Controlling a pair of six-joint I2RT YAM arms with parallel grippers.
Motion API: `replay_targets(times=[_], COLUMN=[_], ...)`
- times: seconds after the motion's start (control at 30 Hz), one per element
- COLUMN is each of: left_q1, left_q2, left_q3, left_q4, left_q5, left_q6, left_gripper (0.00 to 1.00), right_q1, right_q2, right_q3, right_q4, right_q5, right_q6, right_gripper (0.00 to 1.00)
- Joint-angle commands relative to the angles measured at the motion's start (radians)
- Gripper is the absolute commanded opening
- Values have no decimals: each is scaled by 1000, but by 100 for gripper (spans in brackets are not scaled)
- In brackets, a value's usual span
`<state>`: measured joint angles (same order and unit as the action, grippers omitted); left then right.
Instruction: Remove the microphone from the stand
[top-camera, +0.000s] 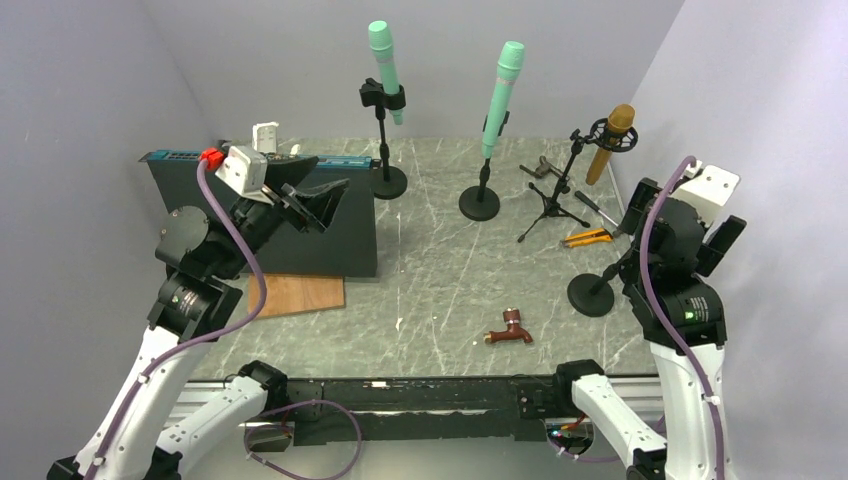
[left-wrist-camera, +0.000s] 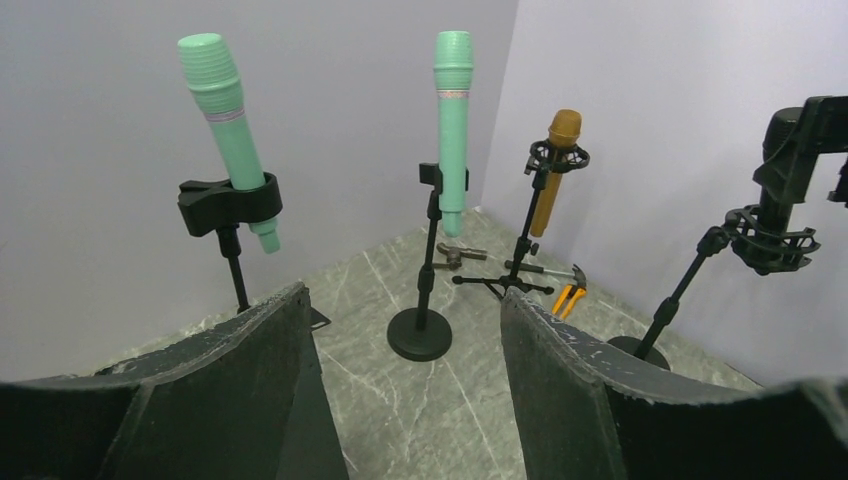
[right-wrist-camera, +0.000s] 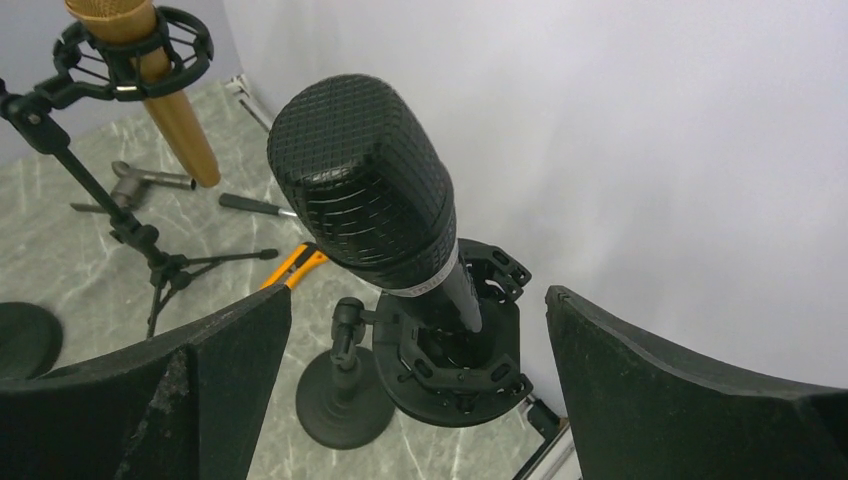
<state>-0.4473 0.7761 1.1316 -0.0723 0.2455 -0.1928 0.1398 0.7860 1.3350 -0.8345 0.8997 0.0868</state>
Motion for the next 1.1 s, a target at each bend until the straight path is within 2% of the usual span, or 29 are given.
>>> replay_targets(times=[0.0,0.3,0.37,0.5,0.57,0.77,0.93,1.07], left_q1=[-19,-56,-61,-72,-74,-83,-89,-94], left_q2=[-5,-6,-5,-3,-6,-5,-7,-6], left_q3=[-8,-15,-17,-15,-13,-13,-12,-15], left_q4=[36,28,31,26,21,21,16,16], left_q5=[-2,-28,-25,-27,-28,-32,-40,-46], left_q6=[20,40,39,44,44,49,55,60], left_gripper=[73,73,73,73,73,73,73,73], right_q1=[-3,-3,-3,-3,-3,-3,-3,-3], right_q2=[1,9,7,-25,-48,-50,-39,-43], right_q3=[-40,-153,-157,-156,-167,-132,-93,-91], right_q4=[87,195,206,230,245,249,244,247], right_q5=[20,-6,-17,-75,-93,-89,-92,-88], right_q6=[-51,-76,-78,-126,-147,-188,-207,-212], right_gripper=[100,83,77,59,53,47,31,30])
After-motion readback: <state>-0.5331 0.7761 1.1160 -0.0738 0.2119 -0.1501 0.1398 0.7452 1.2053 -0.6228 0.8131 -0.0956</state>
